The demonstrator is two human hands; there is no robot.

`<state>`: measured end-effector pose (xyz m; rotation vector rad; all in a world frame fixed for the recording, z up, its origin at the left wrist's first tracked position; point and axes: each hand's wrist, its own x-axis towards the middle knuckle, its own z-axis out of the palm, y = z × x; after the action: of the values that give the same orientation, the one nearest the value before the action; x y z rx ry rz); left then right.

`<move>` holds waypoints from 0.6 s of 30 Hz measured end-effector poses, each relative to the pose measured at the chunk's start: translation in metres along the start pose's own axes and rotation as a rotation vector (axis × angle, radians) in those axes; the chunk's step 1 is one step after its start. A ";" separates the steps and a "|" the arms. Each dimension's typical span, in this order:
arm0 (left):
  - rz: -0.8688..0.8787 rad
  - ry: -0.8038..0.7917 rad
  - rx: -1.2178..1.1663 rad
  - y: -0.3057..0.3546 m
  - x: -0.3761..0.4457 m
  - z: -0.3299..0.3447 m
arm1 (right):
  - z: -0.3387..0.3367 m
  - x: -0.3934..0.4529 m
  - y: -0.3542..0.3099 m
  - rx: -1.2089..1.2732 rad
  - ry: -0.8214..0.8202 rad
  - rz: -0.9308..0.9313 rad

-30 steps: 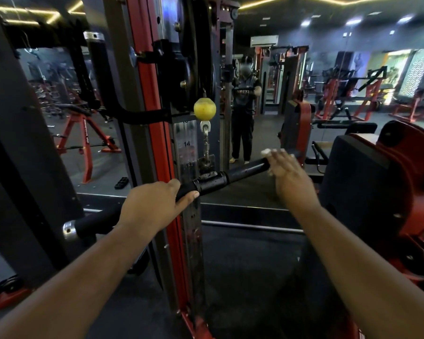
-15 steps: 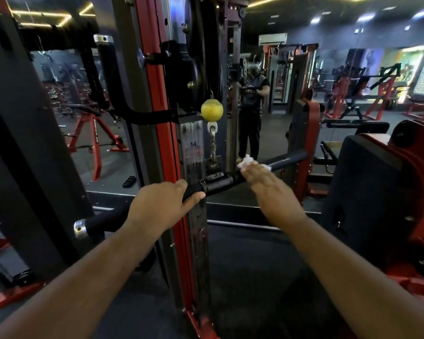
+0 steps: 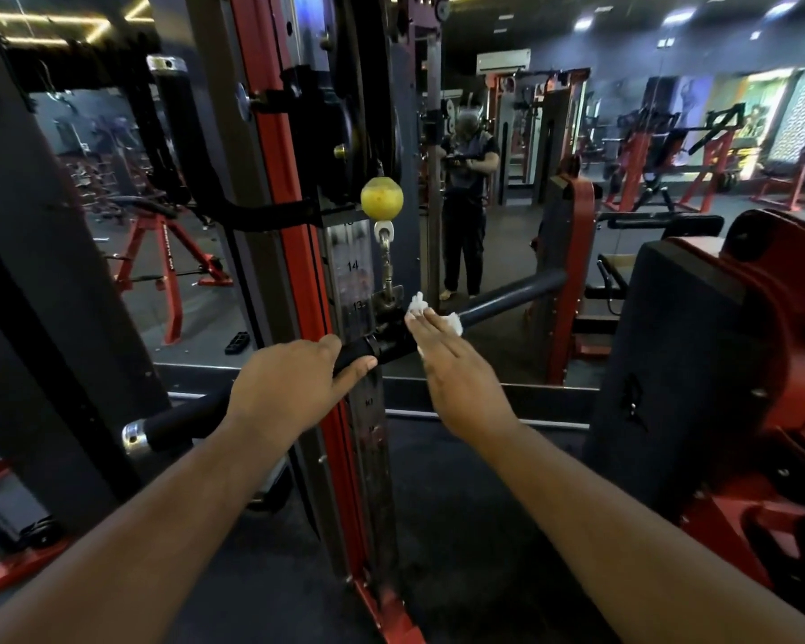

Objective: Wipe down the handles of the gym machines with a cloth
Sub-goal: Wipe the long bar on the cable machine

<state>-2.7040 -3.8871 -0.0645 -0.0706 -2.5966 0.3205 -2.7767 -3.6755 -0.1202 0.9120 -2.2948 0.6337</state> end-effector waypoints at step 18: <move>-0.020 -0.022 -0.031 -0.009 -0.005 0.005 | -0.059 0.009 0.076 0.187 0.431 0.451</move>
<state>-2.7021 -3.8979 -0.0692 -0.0525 -2.6230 0.2760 -2.8169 -3.5940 -0.0876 0.2815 -2.0685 1.1298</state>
